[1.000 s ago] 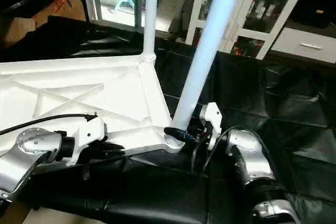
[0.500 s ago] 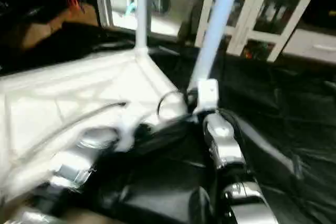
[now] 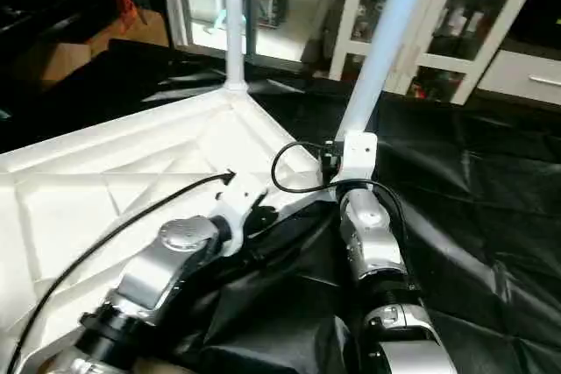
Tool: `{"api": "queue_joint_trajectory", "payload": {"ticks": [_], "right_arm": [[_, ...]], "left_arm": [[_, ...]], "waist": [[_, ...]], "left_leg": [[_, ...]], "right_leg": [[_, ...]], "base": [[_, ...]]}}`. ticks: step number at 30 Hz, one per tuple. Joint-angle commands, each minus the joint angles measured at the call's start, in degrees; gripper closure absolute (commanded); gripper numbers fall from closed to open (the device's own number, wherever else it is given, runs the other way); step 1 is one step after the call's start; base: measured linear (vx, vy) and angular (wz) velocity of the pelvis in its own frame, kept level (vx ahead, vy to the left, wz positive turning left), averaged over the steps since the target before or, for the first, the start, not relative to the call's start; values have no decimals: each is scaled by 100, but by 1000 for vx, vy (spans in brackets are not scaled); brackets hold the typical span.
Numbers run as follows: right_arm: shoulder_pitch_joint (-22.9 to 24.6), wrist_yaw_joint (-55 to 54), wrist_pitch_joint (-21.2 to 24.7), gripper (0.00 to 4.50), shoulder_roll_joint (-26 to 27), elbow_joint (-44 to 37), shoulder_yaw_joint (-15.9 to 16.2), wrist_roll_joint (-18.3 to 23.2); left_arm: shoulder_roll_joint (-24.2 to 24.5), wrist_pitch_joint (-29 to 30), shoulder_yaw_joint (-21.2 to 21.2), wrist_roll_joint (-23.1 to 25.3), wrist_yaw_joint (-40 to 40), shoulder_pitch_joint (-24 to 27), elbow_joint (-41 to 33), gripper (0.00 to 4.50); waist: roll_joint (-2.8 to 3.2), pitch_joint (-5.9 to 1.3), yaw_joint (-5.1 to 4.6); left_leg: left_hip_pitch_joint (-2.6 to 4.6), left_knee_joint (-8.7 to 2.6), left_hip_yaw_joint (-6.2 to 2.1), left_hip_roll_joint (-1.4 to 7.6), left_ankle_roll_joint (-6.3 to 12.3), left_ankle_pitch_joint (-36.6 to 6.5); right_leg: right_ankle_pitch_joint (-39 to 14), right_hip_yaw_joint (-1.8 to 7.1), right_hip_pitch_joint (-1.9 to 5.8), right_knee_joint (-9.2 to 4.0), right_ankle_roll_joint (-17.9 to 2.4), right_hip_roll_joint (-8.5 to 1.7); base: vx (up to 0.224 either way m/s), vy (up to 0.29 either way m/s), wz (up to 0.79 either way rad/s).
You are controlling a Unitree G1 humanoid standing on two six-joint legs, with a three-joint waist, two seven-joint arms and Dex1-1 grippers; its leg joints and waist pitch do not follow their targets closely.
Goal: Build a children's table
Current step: Insert table leg to table base
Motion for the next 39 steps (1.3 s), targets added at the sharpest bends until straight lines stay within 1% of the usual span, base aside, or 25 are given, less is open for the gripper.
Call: {"api": "queue_joint_trajectory", "payload": {"ticks": [1, 2, 3, 4, 5, 6, 7, 8, 9, 10, 11, 12, 13, 14, 15, 16, 17, 18, 22, 23, 24, 26, 28, 30, 39], "right_arm": [[452, 1122, 770, 259, 240, 285, 467, 305], [467, 1255, 793, 259, 198, 251, 500, 315], [548, 1874, 902, 259, 29, 88, 635, 374], [641, 2475, 1058, 259, -143, -102, 777, 471], [641, 2475, 1058, 259, -143, -102, 777, 471], [832, 3631, 1317, 259, -560, -438, 1090, 632], [951, 4456, 1373, 259, -955, -579, 1350, 640], [955, 4491, 1373, 259, -972, -583, 1362, 638], [990, 5030, 1147, 259, -1249, -513, 1499, 534], [978, 5104, 1049, 259, -1303, -434, 1504, 474], [972, 5143, 999, 259, -1331, -394, 1506, 443], [962, 5370, 847, 259, -1439, -268, 1496, 373], [958, 5452, 797, 259, -1476, -218, 1482, 342], [949, 5521, 736, 259, -1520, -143, 1468, 287], [962, 5634, 658, 259, -1613, -85, 1499, 190], [962, 5634, 658, 259, -1613, -85, 1499, 190], [980, 5618, 575, 259, -1645, -57, 1539, 126], [991, 5634, 557, 259, -1674, -60, 1572, 135], [1078, 5659, 424, 259, -1666, -97, 1651, 109], [1116, 5663, 351, 259, -1637, -99, 1660, 86], [1168, 5665, 254, 259, -1601, -91, 1663, 57], [1182, 5669, 226, 259, -1589, -83, 1660, 48], [1182, 5669, 226, 259, -1589, -83, 1660, 48], [1182, 5669, 226, 259, -1589, -83, 1660, 48], [1182, 5669, 226, 259, -1589, -83, 1660, 48]], "left_arm": [[198, -164, 84, -51, -207, 144, 140, 450], [261, -182, 74, -74, -296, 169, 95, 450], [567, -372, -9, -199, -805, 282, -98, 450], [850, -587, -76, -342, -1315, 388, -266, 450], [850, -587, -76, -342, -1315, 388, -266, 450], [1442, -826, -121, -585, -2174, 580, -511, 450], [1854, -848, -12, -739, -2600, 685, -599, 450], [1872, -847, -5, -746, -2614, 689, -601, 450], [2084, -832, 159, -881, -2833, 722, -604, 450], [2133, -873, 192, -872, -2846, 715, -580, 450], [2158, -894, 209, -868, -2853, 712, -568, 450], [2256, -934, 274, -893, -2912, 709, -558, 450], [2290, -940, 299, -909, -2936, 710, -564, 450], [2323, -957, 329, -926, -2952, 708, -566, 450], [2404, -1027, 340, -969, -2993, 710, -554, 450], [2404, -1027, 340, -969, -2993, 710, -554, 450], [2432, -1081, 337, -974, -2980, 708, -543, 450], [2449, -1122, 338, -994, -2990, 707, -534, 450], [2418, -1160, 350, -994, -2999, 691, -507, 450], [2390, -1154, 356, -987, -2993, 691, -510, 450], [2368, -1146, 351, -986, -2986, 691, -518, 450], [2363, -1145, 346, -988, -2982, 690, -519, 450], [2363, -1145, 346, -988, -2982, 690, -519, 450], [2363, -1145, 346, -988, -2982, 690, -519, 450], [2363, -1145, 346, -988, -2982, 690, -519, 450]], "waist": [[22, -37, -25], [26, -50, -28], [25, -65, -48], [8, -84, -46], [8, -84, -46], [9, -80, -59], [14, -68, -69], [35, -59, -86], [45, -67, -91], [56, -74, -96], [59, -79, -90], [72, -93, -92], [59, -89, -103], [48, -76, -100], [-8, -102, -99], [-8, -102, -99], [18, -82, -87], [10, -83, -87], [14, -73, -77], [12, -77, -76], [12, -83, -72], [19, -97, -68], [17, -109, -60], [11, -112, -58], [10, -117, -57]], "left_leg": [[-7, -436, -227, 355, -73, -2067], [-10, -432, -227, 366, -55, -1939], [-44, -412, -217, 364, 15, -1613], [-52, -367, -213, 346, 207, -1255], [-52, -367, -213, 346, 207, -1255], [-65, -347, -205, 331, 382, -1049], [-78, -331, -203, 341, 533, -1021], [-59, -338, -186, 371, 590, -1038], [-51, -333, -180, 377, 587, -1018], [-42, -336, -177, 392, 550, -867], [-22, -331, -172, 406, 524, -786], [13, -310, -162, 414, 475, -616], [13, -306, -161, 413, 476, -508], [16, -299, -150, 408, 478, -556], [25, -288, -142, 407, 483, -647], [25, -288, -142, 407, 483, -647], [30, -303, -146, 411, 458, -733], [40, -309, -146, 416, 417, -842], [53, -330, -151, 428, 274, -1009], [57, -329, -150, 428, 255, -1025], [59, -323, -148, 429, 240, -995], [60, -313, -145, 422, 250, -906], [58, -301, -145, 414, 301, -796], [54, -294, -143, 410, 336, -765], [64, -291, -149, 415, 326, -821]], "right_leg": [[-1357, 250, -106, -610, -589, -394], [-1114, 247, -86, -590, -642, -392], [-504, 230, -33, -533, -771, -374], [190, 215, 30, -482, -923, -370], [190, 215, 30, -482, -923, -370], [554, 201, 45, -456, -1000, -360], [617, 191, 78, -458, -1053, -369], [569, 197, 51, -453, -1138, -384], [588, 191, 46, -443, -1195, -387], [680, 180, 59, -414, -1311, -381], [784, 179, 55, -405, -1361, -374], [1110, 185, 64, -364, -1489, -375], [1388, 171, 73, -333, -1584, -354], [1397, 175, 75, -336, -1633, -366], [1258, 177, 97, -347, -1652, -376], [1258, 177, 97, -347, -1652, -376], [1015, 183, 88, -362, -1643, -383], [789, 186, 89, -378, -1636, -388], [311, 198, 77, -406, -1595, -398], [278, 200, 78, -409, -1589, -401], [309, 206, 79, -404, -1582, -403], [485, 205, 88, -389, -1581, -394], [703, 202, 102, -370, -1593, -388], [781, 201, 108, -363, -1602, -387], [689, 196, 103, -361, -1616, -384]], "base": [[0, 0, 0], [0, 0, 0], [0, 0, 0], [61, -6, -1], [0, 0, 0], [0, 0, 0], [0, 0, 0], [0, 0, 0], [0, 0, 0], [0, 0, 0], [0, 0, 0], [0, 0, 0], [0, 0, 0], [0, 0, 0], [0, 0, 0], [0, 0, 0], [0, 0, 0], [0, 0, 0], [0, 0, 0], [0, 0, 0], [0, 0, 0], [0, 0, 0], [0, 0, 0], [0, 0, 0], [0, 0, 0]]}}
